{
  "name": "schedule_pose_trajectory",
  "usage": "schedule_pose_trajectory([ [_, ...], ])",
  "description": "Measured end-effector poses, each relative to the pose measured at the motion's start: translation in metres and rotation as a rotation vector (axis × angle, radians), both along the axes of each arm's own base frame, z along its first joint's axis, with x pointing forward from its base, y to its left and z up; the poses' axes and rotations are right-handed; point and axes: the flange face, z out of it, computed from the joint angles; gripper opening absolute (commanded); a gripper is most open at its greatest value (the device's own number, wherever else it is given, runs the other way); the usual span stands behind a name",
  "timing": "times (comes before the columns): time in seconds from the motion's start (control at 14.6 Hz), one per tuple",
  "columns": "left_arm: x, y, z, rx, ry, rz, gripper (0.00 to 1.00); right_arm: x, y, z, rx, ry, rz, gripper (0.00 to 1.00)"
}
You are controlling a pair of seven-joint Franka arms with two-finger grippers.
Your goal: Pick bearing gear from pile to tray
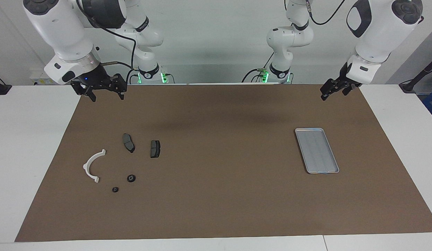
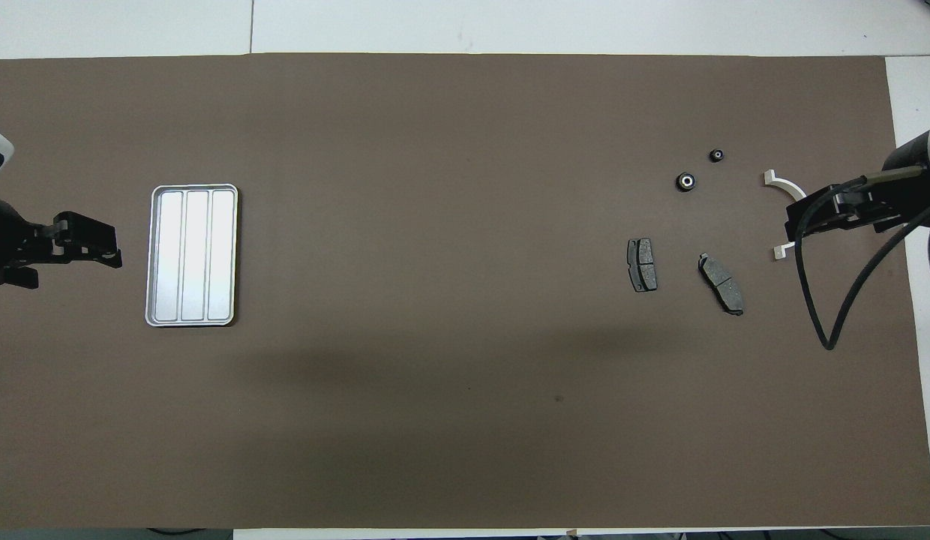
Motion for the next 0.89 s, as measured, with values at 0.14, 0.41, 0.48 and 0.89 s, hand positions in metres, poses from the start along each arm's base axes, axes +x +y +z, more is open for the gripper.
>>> schedule_pose_trajectory([
  [0.14,0.0000,0.0000,0.0000,0.000,0.000,0.000,1.00,-0.0002,0.0000,0.0005,0.000,-0.001,0.000,1.00],
  [0.41,0.0000,0.0000,0.0000,0.000,0.000,0.000,1.00,-0.0005,0.0007,0.0010,0.000,-0.002,0.001,1.00],
  [0.48,0.0000,0.0000,0.0000,0.000,0.000,0.000,1.00,-0.0006,0.0009,0.0011,0.000,-0.002,0.002,1.00],
  [0.89,0.0000,0.0000,0.0000,0.000,0.000,0.000,1.00,-0.0001,-0.0009,0.0035,0.000,-0.015,-0.002,1.00],
])
